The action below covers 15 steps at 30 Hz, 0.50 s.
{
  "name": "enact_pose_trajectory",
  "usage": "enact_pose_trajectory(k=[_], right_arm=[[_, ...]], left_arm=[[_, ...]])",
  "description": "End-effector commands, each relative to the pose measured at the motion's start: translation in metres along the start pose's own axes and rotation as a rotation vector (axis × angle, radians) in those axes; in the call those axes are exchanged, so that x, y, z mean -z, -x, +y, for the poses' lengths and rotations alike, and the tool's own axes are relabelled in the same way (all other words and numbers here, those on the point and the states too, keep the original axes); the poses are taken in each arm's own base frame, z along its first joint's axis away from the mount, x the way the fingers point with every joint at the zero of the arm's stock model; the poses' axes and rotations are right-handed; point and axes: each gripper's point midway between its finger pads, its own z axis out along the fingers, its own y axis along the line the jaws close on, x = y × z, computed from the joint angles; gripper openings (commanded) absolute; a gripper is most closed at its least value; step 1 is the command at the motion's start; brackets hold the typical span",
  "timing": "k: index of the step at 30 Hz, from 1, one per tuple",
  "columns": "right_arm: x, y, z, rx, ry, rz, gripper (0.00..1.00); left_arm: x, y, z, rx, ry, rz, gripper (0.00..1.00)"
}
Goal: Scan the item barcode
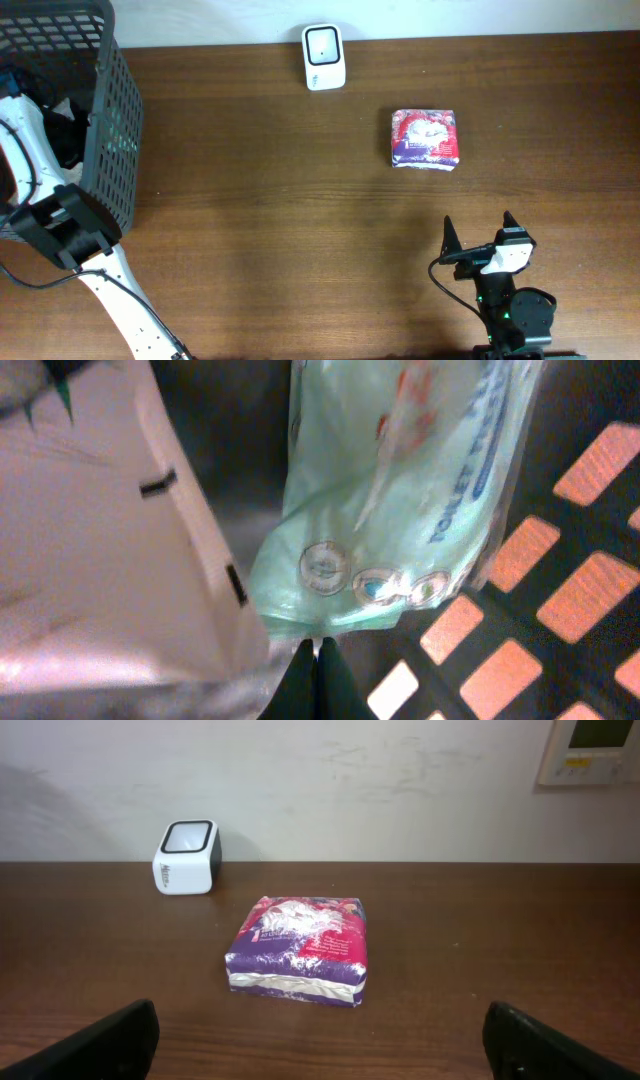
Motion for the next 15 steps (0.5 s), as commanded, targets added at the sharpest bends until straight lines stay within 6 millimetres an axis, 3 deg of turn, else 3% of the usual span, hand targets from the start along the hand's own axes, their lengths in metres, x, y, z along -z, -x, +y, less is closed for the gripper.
enact_pose_trajectory(k=[1, 6, 10, 15], right_arm=[[0.0, -0.003, 0.0, -0.004, -0.001, 0.005, 0.99], [0.0, -0.003, 0.0, -0.004, -0.001, 0.005, 0.99], [0.0, -0.003, 0.0, -0.004, -0.001, 0.005, 0.99], [0.0, -0.003, 0.0, -0.004, -0.001, 0.005, 0.99]], left_arm=[[-0.02, -0.002, 0.014, 0.038, -0.023, 0.056, 0.0], [0.055, 0.017, -0.022, -0.007, -0.221, -0.139, 0.0], [0.112, 0.018, -0.035, -0.053, -0.235, -0.276, 0.0], [0.155, 0.007, -0.047, -0.088, -0.239, -0.361, 0.0]])
